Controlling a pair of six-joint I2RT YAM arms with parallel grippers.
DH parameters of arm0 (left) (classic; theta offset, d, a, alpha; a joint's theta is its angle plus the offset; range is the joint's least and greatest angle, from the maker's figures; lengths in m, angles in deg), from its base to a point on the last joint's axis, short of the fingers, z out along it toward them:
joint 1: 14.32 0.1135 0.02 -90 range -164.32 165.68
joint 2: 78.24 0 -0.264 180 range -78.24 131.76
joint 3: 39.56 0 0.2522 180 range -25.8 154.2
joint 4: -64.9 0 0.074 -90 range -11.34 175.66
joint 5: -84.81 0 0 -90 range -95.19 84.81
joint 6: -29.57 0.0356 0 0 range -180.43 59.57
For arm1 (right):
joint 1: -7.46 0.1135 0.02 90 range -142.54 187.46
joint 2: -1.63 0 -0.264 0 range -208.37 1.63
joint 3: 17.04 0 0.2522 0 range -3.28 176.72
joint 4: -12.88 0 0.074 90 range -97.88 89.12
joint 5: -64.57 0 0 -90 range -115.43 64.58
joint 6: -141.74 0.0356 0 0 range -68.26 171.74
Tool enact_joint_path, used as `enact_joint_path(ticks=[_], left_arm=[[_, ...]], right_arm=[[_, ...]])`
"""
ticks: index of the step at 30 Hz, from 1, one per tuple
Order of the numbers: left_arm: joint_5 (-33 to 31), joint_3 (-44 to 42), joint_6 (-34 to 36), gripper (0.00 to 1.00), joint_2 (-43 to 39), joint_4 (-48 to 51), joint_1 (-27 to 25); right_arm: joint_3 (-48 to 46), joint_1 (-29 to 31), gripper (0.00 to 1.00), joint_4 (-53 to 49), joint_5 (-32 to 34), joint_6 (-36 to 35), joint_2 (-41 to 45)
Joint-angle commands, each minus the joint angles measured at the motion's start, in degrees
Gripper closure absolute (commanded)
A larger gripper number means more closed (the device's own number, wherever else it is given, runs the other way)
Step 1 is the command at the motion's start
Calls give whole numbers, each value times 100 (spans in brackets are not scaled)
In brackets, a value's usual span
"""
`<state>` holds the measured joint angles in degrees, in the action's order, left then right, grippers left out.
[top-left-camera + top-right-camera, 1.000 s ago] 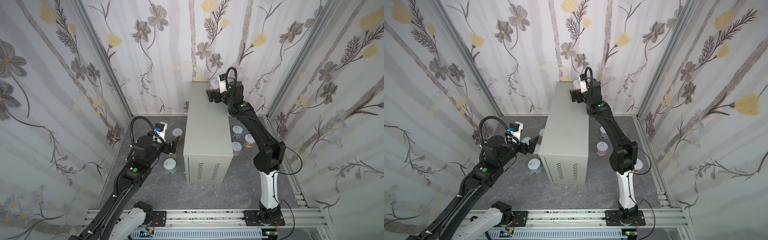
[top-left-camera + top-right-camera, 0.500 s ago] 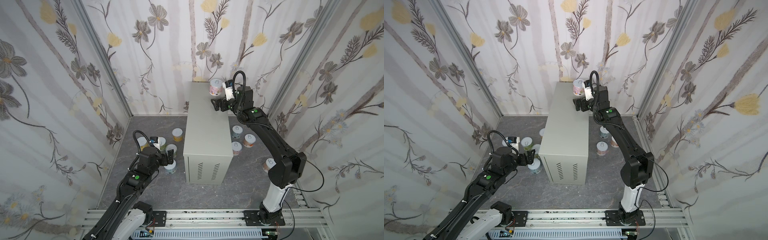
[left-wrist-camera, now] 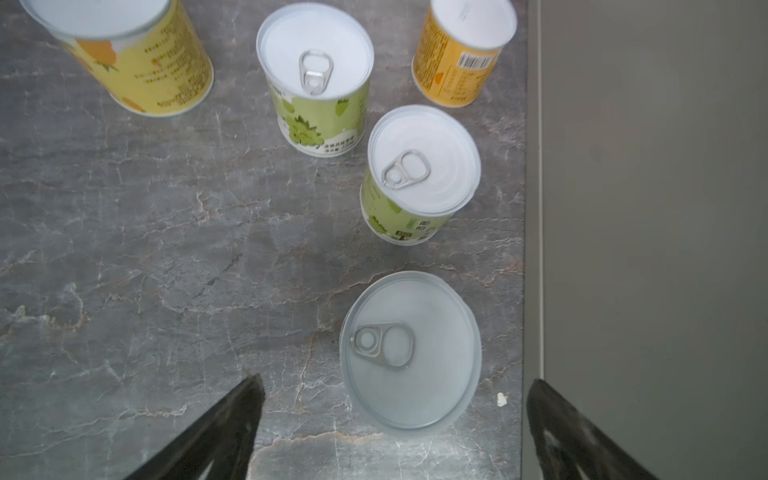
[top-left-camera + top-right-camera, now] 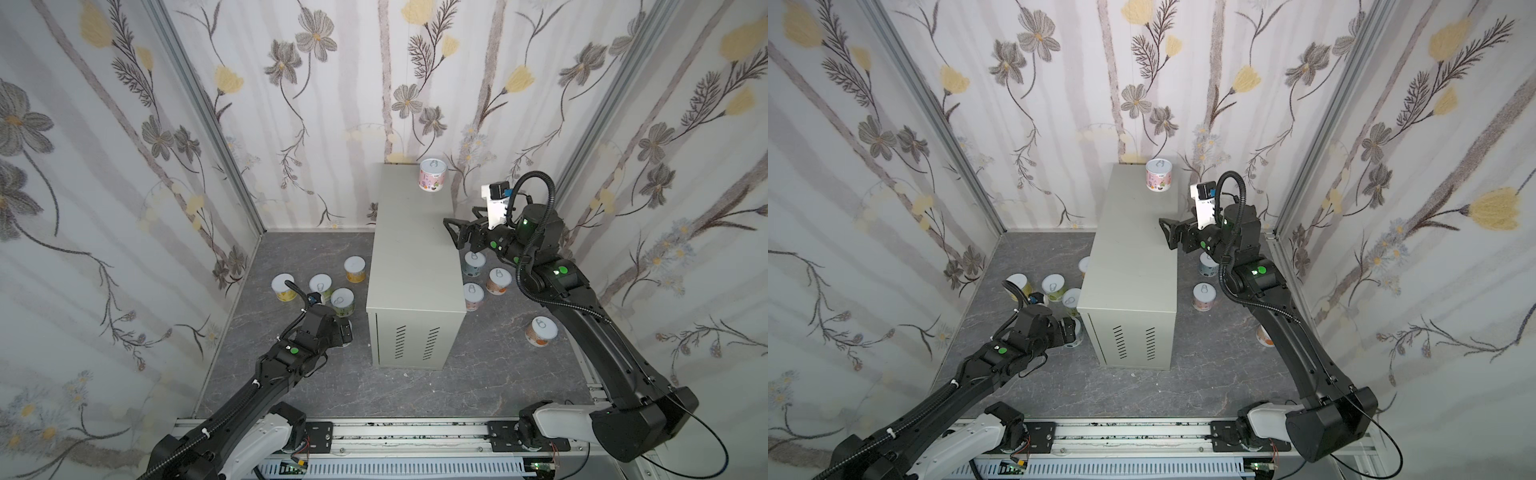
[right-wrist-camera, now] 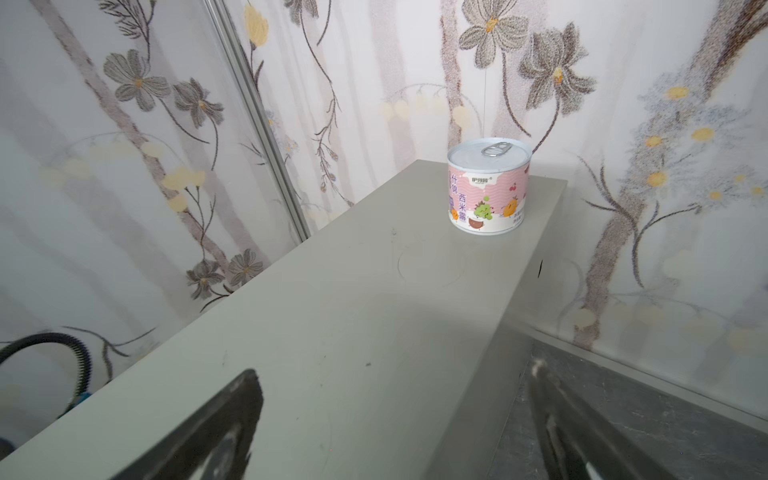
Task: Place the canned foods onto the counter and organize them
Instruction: 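Open the right gripper, release the pink can and draw the right arm back, then lower the left gripper onto the teal-labelled can while the right arm moves toward the cabinet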
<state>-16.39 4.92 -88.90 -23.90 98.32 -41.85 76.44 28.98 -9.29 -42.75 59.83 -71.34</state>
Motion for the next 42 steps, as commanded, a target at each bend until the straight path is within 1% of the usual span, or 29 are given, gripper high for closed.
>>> enact_joint_path(ticks=[1, 6, 10, 18, 21, 25, 31, 35, 38, 42], left_arm=[[-332, -40, -320, 0, 209, -244, -90], [-335, -134, -318, 0, 326, -539, -95], [-305, -95, -254, 0, 611, -692, -145], [-479, -5, -205, 0, 1175, -982, -393], [-501, 40, -203, 0, 1372, -1052, -458], [-707, 160, -210, 0, 1682, -973, -534], [-878, 228, -255, 0, 2036, -952, -560], [-918, 305, -281, 0, 2223, -930, -561], [-949, 341, -339, 5, 2342, -886, -569], [-989, 363, -373, 13, 2388, -859, -565]], right_arm=[[-507, 19, 0, 314, -579, 513, 380], [-1149, 22, 0, 196, -624, 654, 905], [-1358, 24, 0, -141, -505, 562, 1189], [-1659, 25, 0, -193, -356, 482, 1660], [-1766, 25, 0, -170, -329, 457, 1717], [-1938, 28, 0, -64, -333, 447, 1730], [-2105, 22, 5, 57, -388, 408, 1734], [-2145, 15, 5, 65, -336, 338, 1760], [-2163, 9, 5, 62, -259, 307, 1794], [-2197, 3, 5, 72, -212, 269, 1870]])
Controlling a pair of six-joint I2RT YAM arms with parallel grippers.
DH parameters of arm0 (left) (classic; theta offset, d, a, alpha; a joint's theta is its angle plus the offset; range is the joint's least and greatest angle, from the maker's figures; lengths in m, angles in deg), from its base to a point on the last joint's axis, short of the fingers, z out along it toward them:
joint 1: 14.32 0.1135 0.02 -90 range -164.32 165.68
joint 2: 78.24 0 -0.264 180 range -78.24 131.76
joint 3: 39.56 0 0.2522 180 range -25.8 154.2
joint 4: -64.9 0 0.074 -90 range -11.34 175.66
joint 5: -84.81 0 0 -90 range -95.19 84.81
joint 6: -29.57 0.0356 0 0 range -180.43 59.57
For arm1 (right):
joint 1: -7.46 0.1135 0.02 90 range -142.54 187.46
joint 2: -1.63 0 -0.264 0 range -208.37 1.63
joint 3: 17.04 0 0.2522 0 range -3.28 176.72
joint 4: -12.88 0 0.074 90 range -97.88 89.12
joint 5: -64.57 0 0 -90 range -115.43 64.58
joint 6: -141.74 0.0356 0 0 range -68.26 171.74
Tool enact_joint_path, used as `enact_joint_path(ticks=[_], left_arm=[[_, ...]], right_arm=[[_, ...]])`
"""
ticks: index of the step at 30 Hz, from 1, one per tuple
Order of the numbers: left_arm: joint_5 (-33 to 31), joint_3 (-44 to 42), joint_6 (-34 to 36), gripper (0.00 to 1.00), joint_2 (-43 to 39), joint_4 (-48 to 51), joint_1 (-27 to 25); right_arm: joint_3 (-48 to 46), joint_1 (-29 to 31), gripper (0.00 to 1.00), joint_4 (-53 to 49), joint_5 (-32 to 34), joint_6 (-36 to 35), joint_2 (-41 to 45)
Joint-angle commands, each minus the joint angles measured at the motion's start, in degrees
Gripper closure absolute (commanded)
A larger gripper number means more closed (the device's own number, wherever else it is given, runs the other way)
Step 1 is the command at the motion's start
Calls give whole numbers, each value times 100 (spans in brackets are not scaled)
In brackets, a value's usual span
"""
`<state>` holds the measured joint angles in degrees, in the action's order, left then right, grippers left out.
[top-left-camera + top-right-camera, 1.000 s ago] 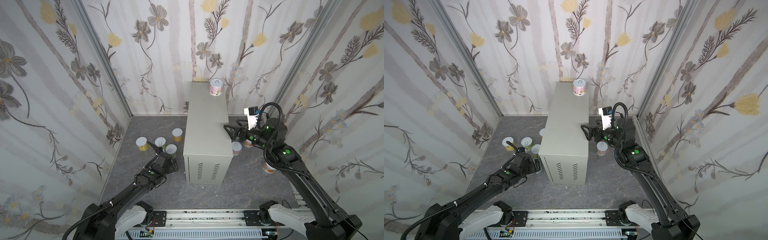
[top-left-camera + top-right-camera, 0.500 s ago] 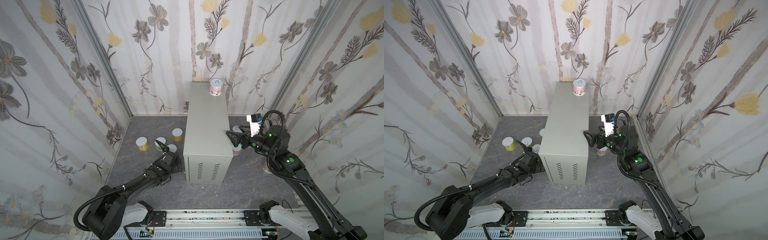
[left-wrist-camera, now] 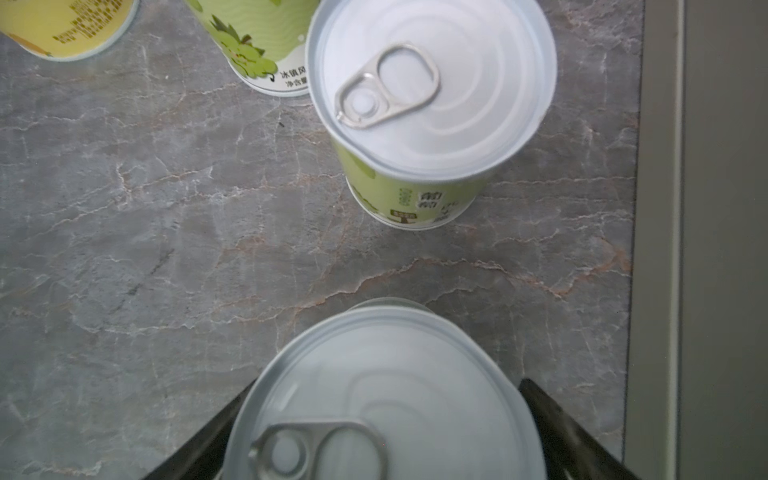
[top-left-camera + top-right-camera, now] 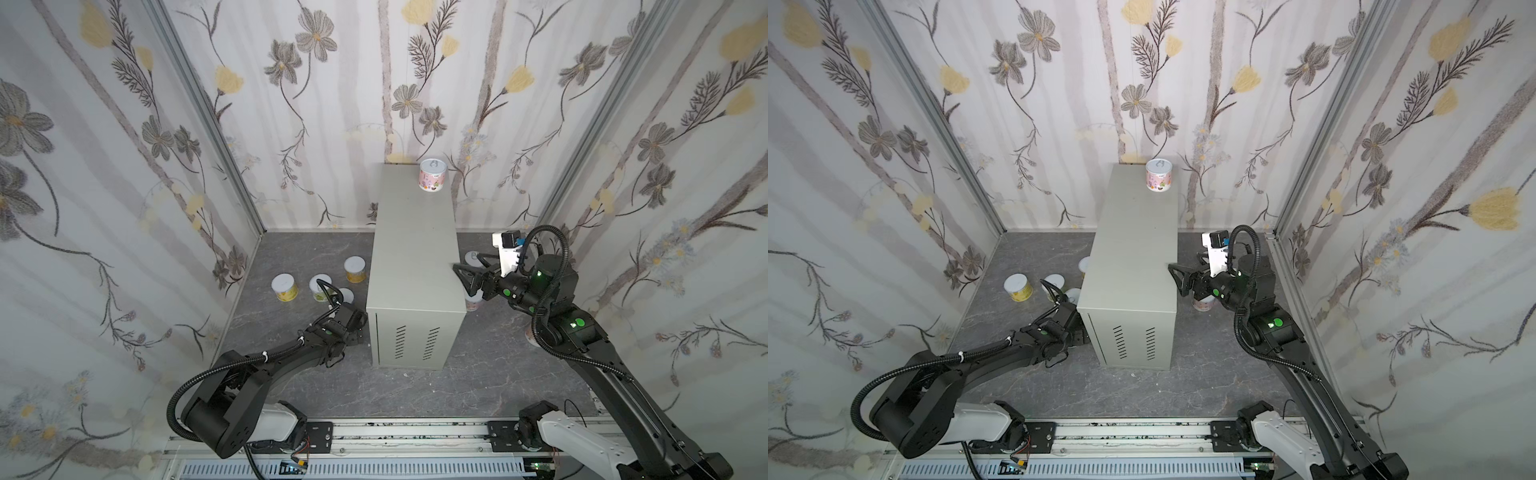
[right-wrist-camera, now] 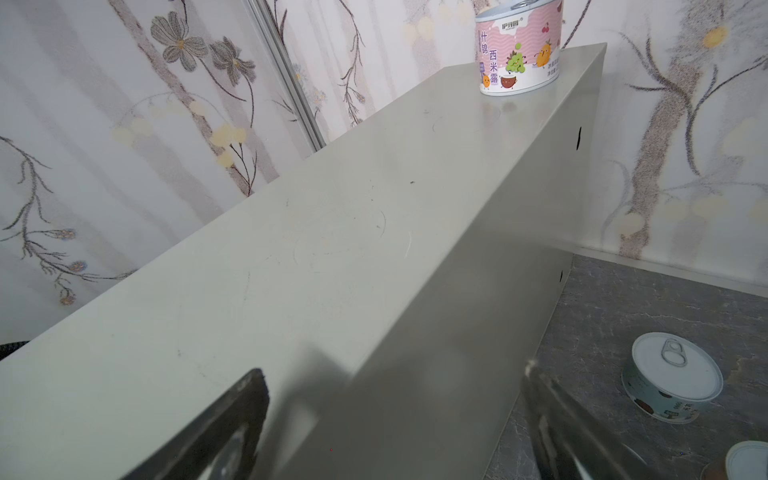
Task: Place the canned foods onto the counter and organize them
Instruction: 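Lower the left gripper onto the teal-labelled can while the right arm moves toward the cabinet, then grasp the teal can with the left gripper and lift it while the right gripper rises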
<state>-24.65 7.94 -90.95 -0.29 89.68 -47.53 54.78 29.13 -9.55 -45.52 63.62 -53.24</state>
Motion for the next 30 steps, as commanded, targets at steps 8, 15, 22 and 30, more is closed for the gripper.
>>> enact_joint_path(ticks=[8, 15, 22, 30], left_arm=[[-231, 81, -269, 31, -14, 163, 16], [-218, 194, -191, 41, -482, 576, 99], [-435, 1278, 259, 44, -1282, 1698, 296], [-308, 3735, 1384, 45, -1224, 2937, 632]], right_arm=[[2, -45, 5, 108, 141, -187, 187], [122, -74, 6, 236, 172, -252, 161], [395, -74, 7, 501, -34, -432, 43], [805, -88, 6, 840, -221, -608, -306]])
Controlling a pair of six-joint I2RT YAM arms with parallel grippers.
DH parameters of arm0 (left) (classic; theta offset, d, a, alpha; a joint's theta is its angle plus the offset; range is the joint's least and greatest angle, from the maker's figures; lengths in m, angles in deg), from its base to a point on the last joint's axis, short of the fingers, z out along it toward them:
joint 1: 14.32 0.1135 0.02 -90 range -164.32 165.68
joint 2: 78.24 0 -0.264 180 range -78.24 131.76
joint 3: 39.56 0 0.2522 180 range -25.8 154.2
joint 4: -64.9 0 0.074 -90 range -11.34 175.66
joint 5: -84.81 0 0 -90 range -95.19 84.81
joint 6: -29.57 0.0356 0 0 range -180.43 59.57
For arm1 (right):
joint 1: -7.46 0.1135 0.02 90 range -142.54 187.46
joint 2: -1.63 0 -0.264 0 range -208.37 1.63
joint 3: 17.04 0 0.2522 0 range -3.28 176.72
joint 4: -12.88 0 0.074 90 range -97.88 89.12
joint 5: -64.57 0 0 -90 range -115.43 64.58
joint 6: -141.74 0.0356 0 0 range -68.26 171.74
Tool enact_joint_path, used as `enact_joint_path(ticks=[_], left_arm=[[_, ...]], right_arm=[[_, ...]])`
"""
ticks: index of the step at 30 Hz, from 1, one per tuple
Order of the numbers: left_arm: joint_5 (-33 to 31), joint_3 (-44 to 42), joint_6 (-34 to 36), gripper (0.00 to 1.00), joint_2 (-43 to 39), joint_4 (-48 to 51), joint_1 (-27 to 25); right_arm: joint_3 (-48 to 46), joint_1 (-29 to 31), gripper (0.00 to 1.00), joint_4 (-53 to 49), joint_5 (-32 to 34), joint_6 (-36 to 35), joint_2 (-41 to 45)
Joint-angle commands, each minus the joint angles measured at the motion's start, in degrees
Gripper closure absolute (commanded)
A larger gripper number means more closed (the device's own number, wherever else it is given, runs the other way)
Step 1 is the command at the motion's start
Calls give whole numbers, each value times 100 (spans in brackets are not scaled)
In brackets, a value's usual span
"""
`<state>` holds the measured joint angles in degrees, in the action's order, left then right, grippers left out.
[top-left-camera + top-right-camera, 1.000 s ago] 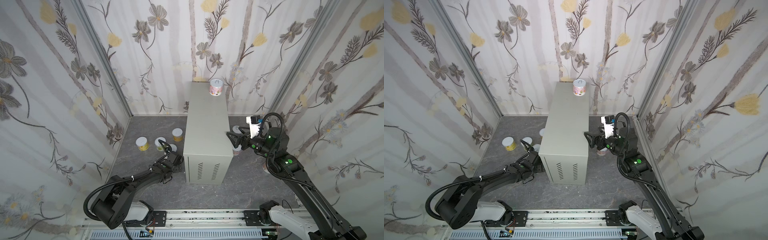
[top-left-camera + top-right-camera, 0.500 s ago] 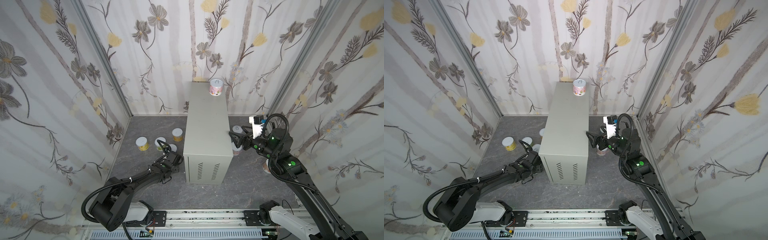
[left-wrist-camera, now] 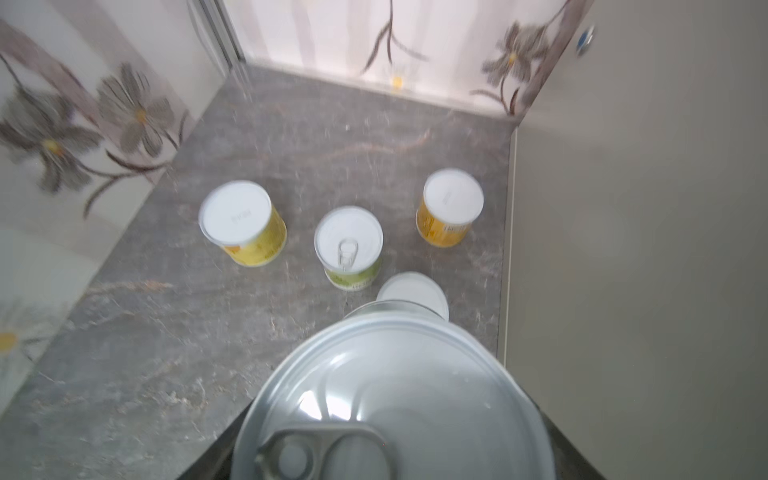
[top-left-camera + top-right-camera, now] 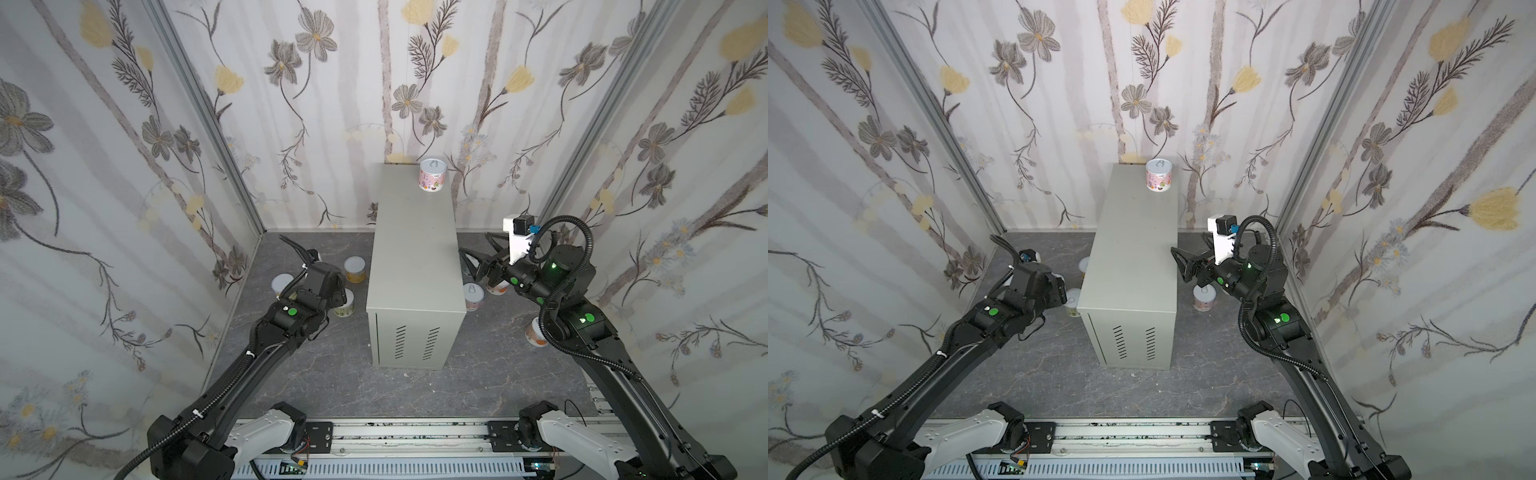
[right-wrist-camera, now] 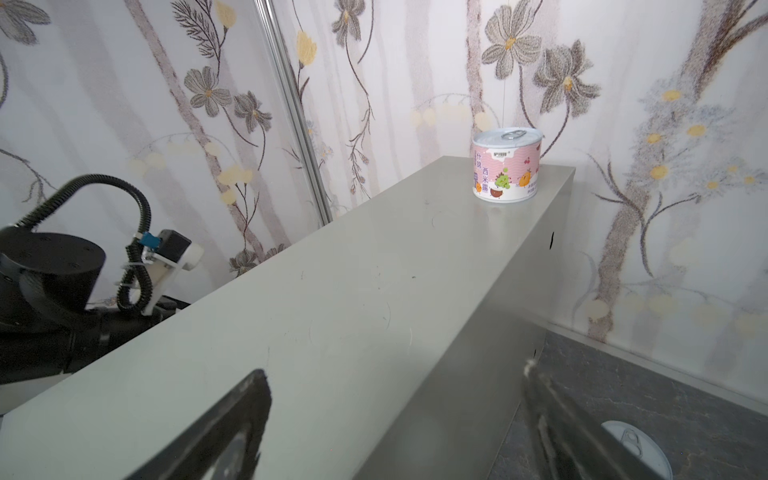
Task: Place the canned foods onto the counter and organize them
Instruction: 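Grasp the teal can with the left gripper and lift it while the right gripper rises, then carry the teal can over the cabinet top while the right gripper waits at its edge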
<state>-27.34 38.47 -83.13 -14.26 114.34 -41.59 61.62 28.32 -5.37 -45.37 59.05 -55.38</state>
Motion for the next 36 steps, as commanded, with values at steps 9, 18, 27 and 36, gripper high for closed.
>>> enact_joint_path(ticks=[9, 18, 27, 36], left_arm=[[936, 2874, 1426, 46, 735, 700, 37], [1827, 4261, 1759, 46, 1487, 1189, 32], [2478, 5841, 2307, 45, 2325, 2185, -211], [2883, 6029, 2574, 45, 2663, 2434, -728]], right_arm=[[437, 61, 3, 797, -1435, -549, -284], [367, 1166, 3, 584, -1593, -1432, -317], [360, 1781, 2, 410, -1382, -1778, -376], [479, 1939, 3, 362, -1295, -1911, -589]])
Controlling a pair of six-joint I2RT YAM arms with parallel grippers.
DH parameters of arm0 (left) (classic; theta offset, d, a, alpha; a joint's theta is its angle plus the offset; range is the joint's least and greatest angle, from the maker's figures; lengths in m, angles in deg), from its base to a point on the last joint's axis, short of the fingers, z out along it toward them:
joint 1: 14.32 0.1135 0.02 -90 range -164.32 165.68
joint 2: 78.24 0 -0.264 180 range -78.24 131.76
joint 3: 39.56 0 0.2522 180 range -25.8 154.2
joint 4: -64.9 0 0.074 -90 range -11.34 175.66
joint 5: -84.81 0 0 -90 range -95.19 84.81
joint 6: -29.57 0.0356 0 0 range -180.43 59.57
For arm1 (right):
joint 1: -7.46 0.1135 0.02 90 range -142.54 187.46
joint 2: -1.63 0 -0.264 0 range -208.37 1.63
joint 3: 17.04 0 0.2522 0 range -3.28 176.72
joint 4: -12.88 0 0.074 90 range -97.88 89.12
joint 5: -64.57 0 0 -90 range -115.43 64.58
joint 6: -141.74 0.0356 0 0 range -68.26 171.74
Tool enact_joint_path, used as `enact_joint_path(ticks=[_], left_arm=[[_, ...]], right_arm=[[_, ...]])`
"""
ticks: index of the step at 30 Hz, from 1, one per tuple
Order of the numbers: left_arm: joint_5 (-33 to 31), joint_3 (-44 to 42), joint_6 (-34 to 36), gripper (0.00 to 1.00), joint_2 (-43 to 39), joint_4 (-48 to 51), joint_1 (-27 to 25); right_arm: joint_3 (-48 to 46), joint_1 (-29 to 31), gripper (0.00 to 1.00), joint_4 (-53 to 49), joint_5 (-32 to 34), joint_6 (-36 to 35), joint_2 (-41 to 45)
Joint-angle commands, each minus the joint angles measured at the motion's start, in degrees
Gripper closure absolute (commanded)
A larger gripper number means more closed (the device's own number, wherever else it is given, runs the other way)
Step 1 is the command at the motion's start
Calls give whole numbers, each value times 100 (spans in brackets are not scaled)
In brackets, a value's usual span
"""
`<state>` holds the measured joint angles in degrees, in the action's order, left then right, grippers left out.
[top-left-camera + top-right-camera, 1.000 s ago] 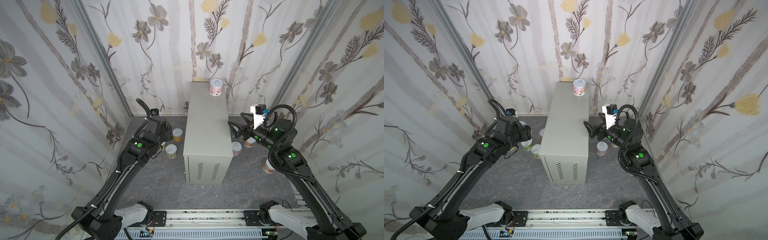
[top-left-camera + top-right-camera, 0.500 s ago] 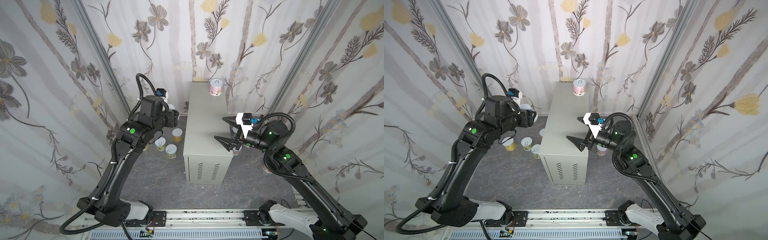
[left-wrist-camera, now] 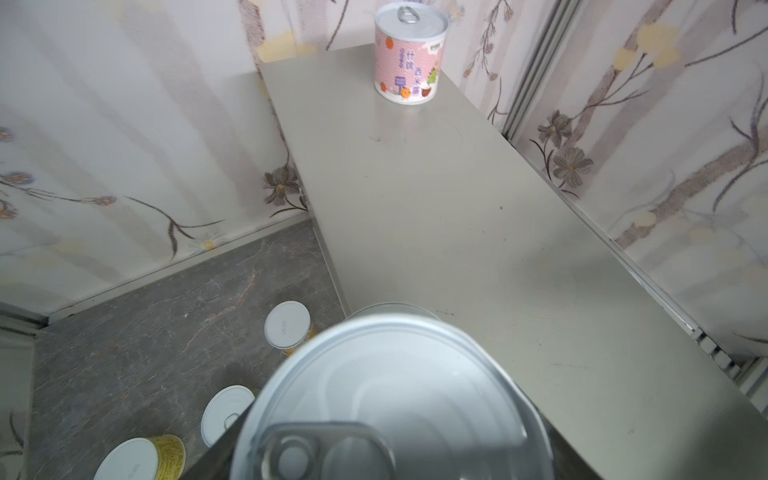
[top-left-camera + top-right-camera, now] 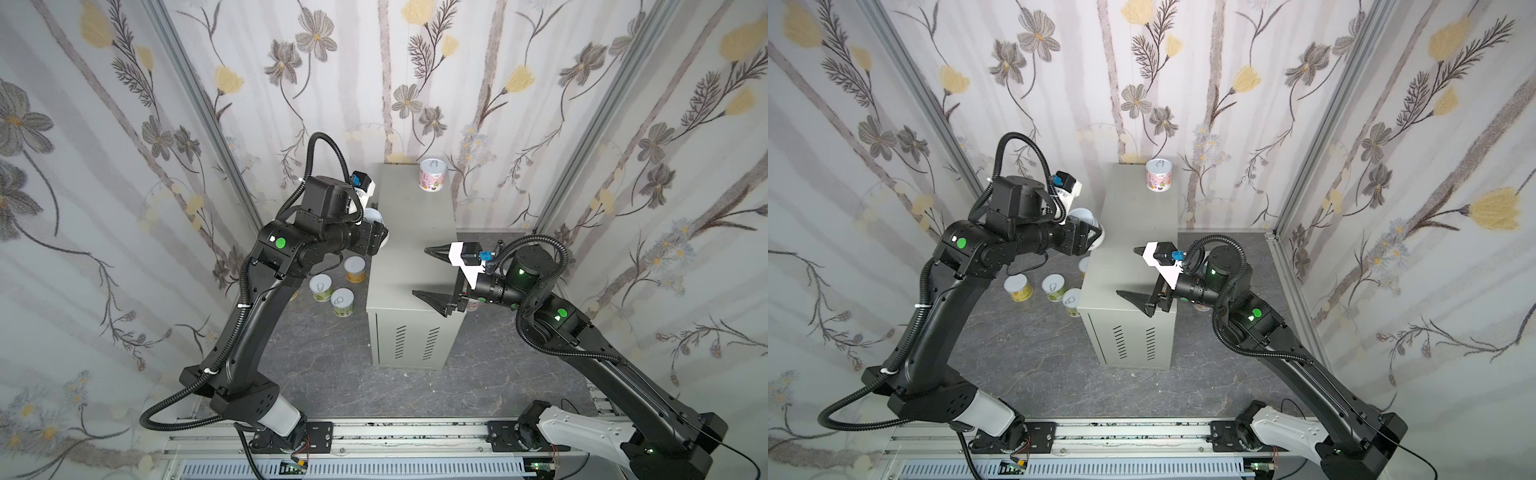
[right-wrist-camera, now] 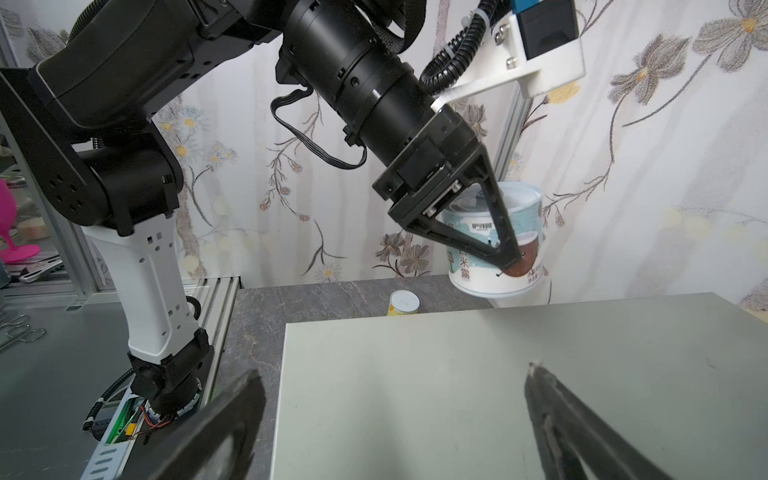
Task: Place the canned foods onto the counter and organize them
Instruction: 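Carry the teal can over the cabinet top while the right gripper waits at its edge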
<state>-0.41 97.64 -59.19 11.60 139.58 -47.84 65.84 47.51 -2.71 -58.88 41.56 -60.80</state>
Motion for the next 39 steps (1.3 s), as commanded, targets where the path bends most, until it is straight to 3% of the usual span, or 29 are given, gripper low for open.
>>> enact_joint_path(ticks=[1, 17, 34, 39], left_arm=[[218, 155, 213, 46, 122, -73, -164], [380, 607, 510, 46, 788, 236, -687], [252, 647, 477, 29, 985, 166, -753], [2, 321, 439, 24, 785, -230, -763]], right_arm=[[57, 25, 3, 106, 70, -160, -63], [-167, 25, 0, 433, 577, -81, -338], [-292, 5, 0, 518, 813, -117, -472], [-346, -4, 0, 495, 867, -95, -423]])
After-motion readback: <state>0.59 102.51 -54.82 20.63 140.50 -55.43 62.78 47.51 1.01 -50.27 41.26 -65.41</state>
